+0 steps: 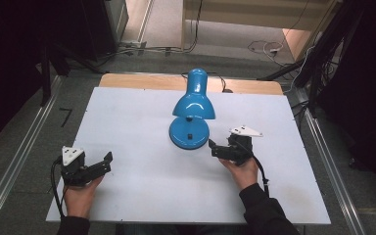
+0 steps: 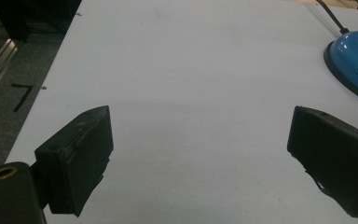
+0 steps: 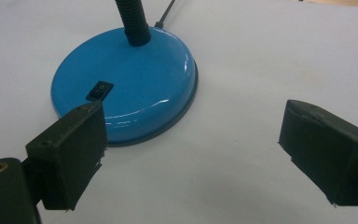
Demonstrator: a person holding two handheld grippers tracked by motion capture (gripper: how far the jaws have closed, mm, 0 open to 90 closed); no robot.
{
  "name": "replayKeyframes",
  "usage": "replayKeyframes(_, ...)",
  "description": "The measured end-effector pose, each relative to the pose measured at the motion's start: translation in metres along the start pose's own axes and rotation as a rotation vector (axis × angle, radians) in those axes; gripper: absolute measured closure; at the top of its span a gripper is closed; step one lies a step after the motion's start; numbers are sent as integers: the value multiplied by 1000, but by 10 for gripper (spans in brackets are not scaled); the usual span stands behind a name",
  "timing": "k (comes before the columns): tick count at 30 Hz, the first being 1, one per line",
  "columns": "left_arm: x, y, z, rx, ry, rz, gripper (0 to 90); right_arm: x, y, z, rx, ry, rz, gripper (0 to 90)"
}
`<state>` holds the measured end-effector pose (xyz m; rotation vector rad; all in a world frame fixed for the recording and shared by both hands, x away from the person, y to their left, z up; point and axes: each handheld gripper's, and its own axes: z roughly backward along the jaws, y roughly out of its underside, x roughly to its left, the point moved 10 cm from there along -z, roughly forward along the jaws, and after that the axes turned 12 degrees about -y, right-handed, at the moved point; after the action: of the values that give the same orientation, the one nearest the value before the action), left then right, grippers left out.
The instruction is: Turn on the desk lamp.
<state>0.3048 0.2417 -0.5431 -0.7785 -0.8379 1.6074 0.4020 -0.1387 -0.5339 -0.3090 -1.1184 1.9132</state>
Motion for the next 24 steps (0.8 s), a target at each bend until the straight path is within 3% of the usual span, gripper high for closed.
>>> replayKeyframes(3, 0, 0, 0, -2, 1, 0, 74, 4, 0, -3, 7, -10, 7, 69)
replayKeyframes(5, 0, 0, 0, -1, 1, 0, 74, 8, -1, -5, 11, -18, 25, 142)
replayKeyframes(10, 0, -1, 0, -3, 1, 1, 74, 14, -2, -8, 14, -28, 43, 200)
replayKeyframes(14, 0, -1, 0, -2, 2, 2, 74, 24, -4, -14, 19, -61, 77, 351)
replayKeyframes(22, 0, -1, 1, -4, 3, 4, 74, 37, -8, -23, 14, -89, 100, 458)
replayKeyframes(24, 0, -2, 1, -4, 4, 3, 74, 41, -10, -26, 7, -97, 106, 539)
